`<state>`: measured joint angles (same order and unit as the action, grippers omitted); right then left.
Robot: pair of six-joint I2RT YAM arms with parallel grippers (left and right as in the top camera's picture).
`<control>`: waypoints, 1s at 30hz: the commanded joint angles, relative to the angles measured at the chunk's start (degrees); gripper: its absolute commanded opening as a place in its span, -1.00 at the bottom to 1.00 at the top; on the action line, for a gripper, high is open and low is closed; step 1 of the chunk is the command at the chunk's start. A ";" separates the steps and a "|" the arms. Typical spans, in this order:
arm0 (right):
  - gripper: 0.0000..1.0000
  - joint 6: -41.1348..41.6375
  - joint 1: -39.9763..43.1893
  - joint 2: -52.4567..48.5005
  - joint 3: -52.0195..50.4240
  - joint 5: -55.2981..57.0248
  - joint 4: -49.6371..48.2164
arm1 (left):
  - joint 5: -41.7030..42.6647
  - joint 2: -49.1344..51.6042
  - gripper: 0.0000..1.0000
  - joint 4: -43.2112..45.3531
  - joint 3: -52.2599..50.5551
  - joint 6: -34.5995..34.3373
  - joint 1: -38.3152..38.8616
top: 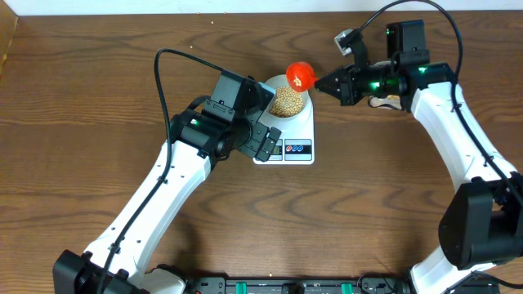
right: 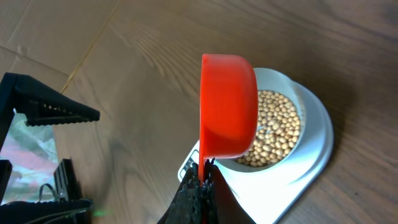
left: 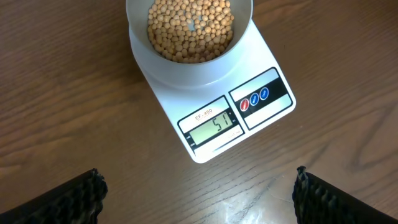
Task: Scoop item into bowl and weigh 50g on scale
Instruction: 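Move the scoop right back to the soybean tub, then move the red scoop right back to the soybean tub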
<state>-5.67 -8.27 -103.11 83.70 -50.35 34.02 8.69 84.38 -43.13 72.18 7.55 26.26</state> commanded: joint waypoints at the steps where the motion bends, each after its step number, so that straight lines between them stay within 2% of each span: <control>1: -0.98 -1.25 2.12 1.20 0.63 -0.15 -0.17 | 0.09 0.35 0.96 -0.15 0.04 0.35 -0.22; 17: -0.98 -1.22 6.49 1.29 0.63 -4.20 0.42 | 0.09 0.35 0.96 -0.15 0.04 0.35 -0.22; 26: -0.98 -2.14 20.17 4.11 0.63 -4.11 5.64 | 0.09 0.35 0.96 -0.15 0.04 0.35 -0.22; 30: -0.98 -2.12 26.10 5.79 0.63 2.62 6.08 | 0.09 0.35 0.96 -0.13 0.04 0.35 -0.22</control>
<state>-6.74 14.85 -100.73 83.70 -51.72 39.86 8.69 84.38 -43.11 72.18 7.55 26.26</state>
